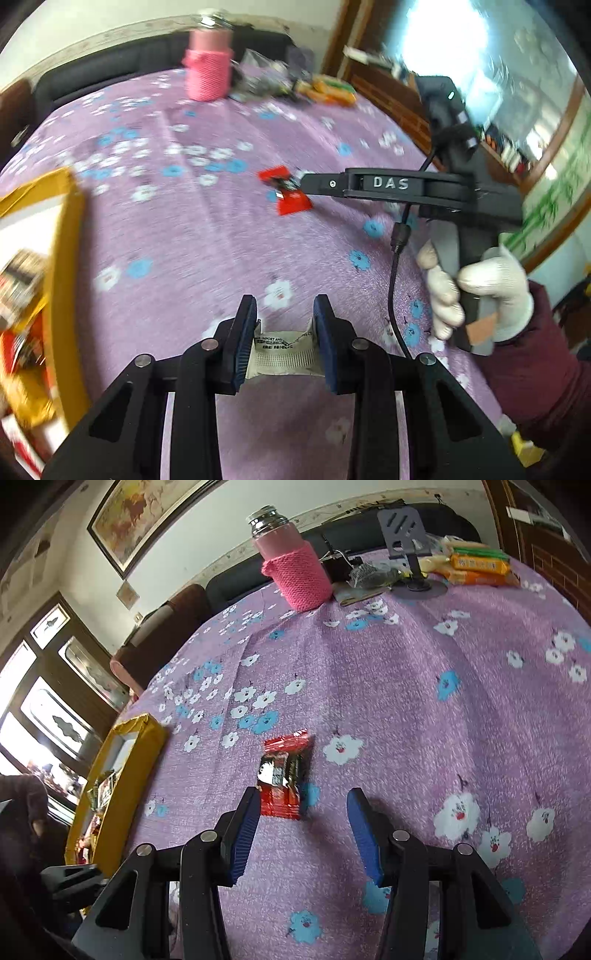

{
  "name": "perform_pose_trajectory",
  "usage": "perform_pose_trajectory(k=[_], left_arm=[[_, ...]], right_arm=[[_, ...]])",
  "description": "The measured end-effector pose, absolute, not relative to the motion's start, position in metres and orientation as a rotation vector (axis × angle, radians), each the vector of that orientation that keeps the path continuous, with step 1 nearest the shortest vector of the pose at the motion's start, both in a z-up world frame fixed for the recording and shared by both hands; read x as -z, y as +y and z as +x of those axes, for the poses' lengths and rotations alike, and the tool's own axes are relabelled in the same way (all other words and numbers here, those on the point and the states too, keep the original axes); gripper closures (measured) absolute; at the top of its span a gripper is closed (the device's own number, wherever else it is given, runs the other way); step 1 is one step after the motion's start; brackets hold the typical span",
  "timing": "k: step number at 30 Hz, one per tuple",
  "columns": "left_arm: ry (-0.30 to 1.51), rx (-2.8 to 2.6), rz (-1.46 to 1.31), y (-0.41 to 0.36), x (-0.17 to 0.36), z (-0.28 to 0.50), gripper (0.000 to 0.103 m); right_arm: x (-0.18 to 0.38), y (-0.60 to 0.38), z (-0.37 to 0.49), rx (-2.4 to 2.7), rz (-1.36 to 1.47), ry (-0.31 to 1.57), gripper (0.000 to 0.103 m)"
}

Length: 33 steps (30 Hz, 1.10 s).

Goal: Organize snacks
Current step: 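Drop the red candy and white packet into the box with both tools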

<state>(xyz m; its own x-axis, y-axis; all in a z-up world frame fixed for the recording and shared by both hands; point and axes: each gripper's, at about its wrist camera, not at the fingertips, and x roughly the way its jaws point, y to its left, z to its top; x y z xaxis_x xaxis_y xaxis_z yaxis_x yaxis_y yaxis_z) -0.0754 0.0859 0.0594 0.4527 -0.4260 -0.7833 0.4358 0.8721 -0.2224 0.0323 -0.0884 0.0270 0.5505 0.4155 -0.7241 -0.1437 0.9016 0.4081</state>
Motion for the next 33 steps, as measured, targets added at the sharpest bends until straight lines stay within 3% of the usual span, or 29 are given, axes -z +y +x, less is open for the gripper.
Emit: perform_pose_trajectory(k=[7,8,10,19,26,33], left_arm=[[0.897,0.421,-0.117,0.151,-0.077,-0.099,0.074],[0.892,0.410,-0.140,0.161,-0.078,-0.098,0.074],[0.880,0.378,-0.176,0.183,-0.079,-0.105,0.074],[0.812,0.233,-0.332,0.265,-0.079,-0.111,0.073],[0.802,0.090,-0.379,0.305,-0.067,-0.121,0.073],[0.799,-0.017,-0.442,0.336,-0.057,-0.131,0.073]], right_arm=[[-0.025,-0.041,0.058,-0.274,0.151,0.999,0.051],[-0.025,-0.033,0.058,-0.241,0.104,0.985,0.054],[-0.024,-0.028,0.056,-0.193,0.056,0.984,0.073],[-0.050,-0.025,0.025,-0.272,0.127,0.941,0.075],[-0.090,0.061,-0.009,-0.525,0.080,0.895,0.075],[-0.084,0.156,-0.042,-0.738,0.005,0.941,0.075]])
